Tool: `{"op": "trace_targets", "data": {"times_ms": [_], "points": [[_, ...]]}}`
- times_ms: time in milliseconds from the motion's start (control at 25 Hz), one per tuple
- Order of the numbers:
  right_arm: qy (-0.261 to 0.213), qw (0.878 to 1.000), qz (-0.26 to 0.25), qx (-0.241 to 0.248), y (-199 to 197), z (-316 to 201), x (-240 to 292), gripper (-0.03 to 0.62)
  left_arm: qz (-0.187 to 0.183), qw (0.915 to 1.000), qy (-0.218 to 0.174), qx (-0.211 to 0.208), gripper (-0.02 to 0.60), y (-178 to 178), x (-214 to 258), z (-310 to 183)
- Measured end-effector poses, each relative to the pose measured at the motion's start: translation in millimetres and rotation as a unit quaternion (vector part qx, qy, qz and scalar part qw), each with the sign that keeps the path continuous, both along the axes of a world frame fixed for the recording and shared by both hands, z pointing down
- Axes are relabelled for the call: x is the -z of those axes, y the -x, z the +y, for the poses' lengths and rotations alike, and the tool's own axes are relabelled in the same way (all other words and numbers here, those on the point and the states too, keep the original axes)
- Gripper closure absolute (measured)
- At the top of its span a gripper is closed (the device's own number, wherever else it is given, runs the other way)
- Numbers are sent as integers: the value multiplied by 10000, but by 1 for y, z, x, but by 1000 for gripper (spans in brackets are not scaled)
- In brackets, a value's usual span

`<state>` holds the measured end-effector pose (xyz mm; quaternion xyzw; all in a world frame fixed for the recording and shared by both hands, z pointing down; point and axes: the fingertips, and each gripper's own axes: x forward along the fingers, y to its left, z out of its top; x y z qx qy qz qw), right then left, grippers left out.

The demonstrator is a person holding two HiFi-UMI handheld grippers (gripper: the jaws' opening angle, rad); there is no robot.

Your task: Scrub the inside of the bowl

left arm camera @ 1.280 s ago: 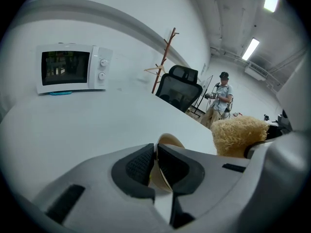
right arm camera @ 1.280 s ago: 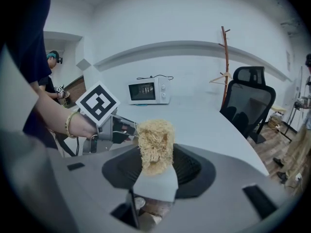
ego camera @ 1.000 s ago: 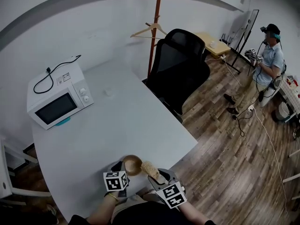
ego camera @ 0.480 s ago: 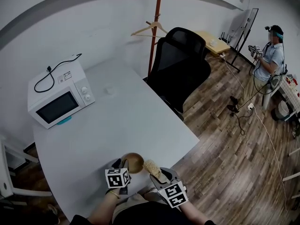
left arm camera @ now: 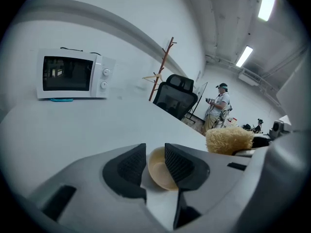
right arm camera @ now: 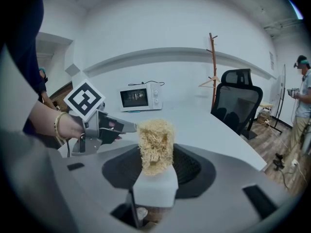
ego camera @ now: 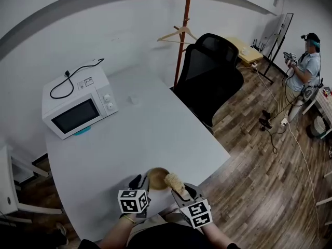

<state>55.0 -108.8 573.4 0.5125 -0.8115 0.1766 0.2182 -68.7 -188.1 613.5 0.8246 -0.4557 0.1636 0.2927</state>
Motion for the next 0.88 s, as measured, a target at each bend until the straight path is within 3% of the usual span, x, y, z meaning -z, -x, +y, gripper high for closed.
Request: {"op": "trace_targets", "data": {"times_ms": [480,880], "points": [[-322,9990,-269,-179,37,-11,17,419,314,9989,-315,-170,555,36,32,25],[-687,9957,-413,-456,40,-8,36,419,380,9973,-361,-520,563,39,27,35]]}}
